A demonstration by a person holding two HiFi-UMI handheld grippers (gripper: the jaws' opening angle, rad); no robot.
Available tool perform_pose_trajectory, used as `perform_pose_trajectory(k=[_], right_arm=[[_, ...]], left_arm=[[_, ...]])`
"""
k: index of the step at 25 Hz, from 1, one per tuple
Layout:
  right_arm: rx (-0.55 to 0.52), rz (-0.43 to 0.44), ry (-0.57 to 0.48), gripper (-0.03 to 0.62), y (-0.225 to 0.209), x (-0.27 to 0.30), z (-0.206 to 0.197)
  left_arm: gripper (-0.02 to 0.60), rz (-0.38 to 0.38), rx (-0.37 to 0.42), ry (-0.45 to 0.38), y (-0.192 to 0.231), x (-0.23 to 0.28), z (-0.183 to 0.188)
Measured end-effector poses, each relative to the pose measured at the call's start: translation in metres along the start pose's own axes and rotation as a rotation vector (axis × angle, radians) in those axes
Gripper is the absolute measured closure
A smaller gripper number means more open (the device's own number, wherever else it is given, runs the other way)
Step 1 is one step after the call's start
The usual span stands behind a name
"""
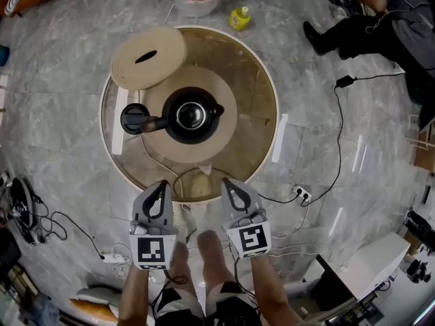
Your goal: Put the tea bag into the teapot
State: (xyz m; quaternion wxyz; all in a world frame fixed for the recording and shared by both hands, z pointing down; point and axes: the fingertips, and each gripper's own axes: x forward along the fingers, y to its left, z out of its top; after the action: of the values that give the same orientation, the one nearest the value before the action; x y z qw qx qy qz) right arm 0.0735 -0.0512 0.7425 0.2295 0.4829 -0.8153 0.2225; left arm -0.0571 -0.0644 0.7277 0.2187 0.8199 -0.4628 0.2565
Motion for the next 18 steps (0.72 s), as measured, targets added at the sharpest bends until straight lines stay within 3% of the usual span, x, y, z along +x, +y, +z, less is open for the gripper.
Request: perform_pose_trajectory(k=[3, 6, 10, 12, 15, 18], right_arm=[[0.013, 0.006, 0.016, 0.594, 0.0, 0.013, -0.018], [0.014, 0.003, 0.03, 0.594, 0.003, 0.024, -0.035], [0.012, -0.001, 0.081, 0.592, 0.008, 0.038, -0.053], [0.017, 0.016, 0.092, 0.468, 0.012, 0.045, -0.06], [-0.004, 0.012, 0.102, 0.462, 0.014, 0.057, -0.073], [-0.024, 0.019, 0.129, 0.457, 0.017, 0.067, -0.088]], left_arm=[[0.565, 0.0, -0.016, 0.011, 0.002, 0.011, -0.012], [0.565, 0.021, -0.089, 0.047, 0.005, 0.015, -0.025], [0.565, 0.018, -0.065, 0.043, 0.008, 0.018, -0.036], [0.565, 0.023, -0.086, 0.05, 0.009, 0.018, -0.039], [0.565, 0.03, -0.103, 0.062, 0.013, 0.019, -0.047], [0.565, 0.022, -0.06, 0.052, 0.015, 0.02, -0.055]])
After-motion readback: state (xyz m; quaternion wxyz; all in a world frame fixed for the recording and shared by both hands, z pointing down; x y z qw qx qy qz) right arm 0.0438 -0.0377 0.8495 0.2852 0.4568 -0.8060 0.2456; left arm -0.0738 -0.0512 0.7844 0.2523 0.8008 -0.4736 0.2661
